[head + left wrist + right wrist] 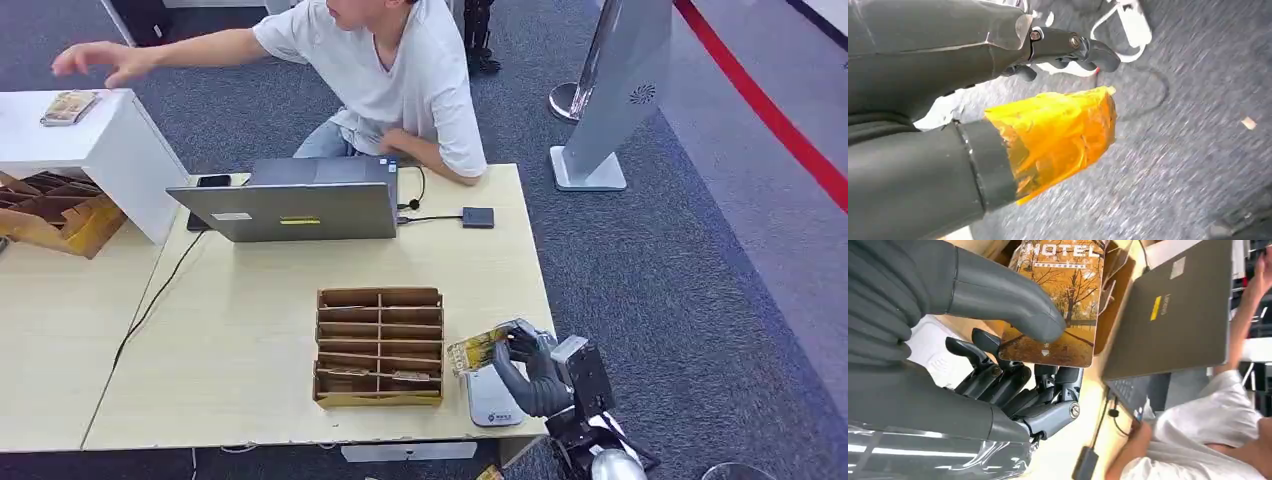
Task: Pass the card to the sensor for recognition and then transmit it.
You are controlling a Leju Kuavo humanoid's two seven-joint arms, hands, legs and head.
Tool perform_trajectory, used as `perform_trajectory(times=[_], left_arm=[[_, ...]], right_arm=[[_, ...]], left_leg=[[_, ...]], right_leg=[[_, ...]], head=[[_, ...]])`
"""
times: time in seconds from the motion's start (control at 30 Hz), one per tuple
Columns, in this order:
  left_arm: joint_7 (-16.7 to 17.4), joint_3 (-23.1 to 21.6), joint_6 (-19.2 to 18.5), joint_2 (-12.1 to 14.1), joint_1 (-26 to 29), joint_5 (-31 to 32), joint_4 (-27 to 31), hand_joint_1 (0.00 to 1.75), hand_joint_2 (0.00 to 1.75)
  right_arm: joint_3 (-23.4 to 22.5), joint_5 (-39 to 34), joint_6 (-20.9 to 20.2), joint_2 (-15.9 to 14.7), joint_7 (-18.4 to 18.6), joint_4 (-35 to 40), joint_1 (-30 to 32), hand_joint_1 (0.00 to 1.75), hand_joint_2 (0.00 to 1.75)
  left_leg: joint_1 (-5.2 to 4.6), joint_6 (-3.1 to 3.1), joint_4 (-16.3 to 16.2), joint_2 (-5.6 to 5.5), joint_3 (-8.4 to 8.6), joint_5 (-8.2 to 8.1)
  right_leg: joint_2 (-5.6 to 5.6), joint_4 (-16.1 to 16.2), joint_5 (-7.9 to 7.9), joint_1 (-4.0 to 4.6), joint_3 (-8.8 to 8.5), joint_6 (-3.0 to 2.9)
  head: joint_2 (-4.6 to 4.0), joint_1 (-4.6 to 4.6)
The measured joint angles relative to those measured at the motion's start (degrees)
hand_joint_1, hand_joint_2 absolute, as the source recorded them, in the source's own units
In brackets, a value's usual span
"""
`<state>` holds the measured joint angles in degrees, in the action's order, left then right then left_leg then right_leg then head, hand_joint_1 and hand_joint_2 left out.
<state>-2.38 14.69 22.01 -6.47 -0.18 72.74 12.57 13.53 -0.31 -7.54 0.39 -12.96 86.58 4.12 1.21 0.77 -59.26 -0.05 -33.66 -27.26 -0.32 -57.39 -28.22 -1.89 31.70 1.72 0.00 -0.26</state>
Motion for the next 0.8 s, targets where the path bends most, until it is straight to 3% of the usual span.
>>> perform_trajectory(times=[0.47, 0.8], left_arm=[[-0.2, -2.1, 0.6, -0.7, -0.1, 0.5, 0.0, 0.00, 0.00], [-0.2, -2.1, 0.6, -0.7, -0.1, 0.6, 0.0, 0.00, 0.00]], right_arm=[[-0.7, 0.9, 3.1, -1.0, 5.0, -2.1, 1.3, 1.75, 1.75], [-0.7, 1.4, 4.1, -1.7, 6.3, -2.2, 2.0, 1.75, 1.75]], left_leg=[[0.01, 0.00, 0.0, 0.05, 0.01, -0.01], [0.00, 0.00, 0.0, 0.05, 0.01, -0.01]], right_leg=[[0.08, 0.0, 0.00, 0.01, 0.03, 0.00], [0.07, 0.0, 0.00, 0.00, 0.02, 0.00]], head=[[0.00, 0.02], [0.00, 0.02]])
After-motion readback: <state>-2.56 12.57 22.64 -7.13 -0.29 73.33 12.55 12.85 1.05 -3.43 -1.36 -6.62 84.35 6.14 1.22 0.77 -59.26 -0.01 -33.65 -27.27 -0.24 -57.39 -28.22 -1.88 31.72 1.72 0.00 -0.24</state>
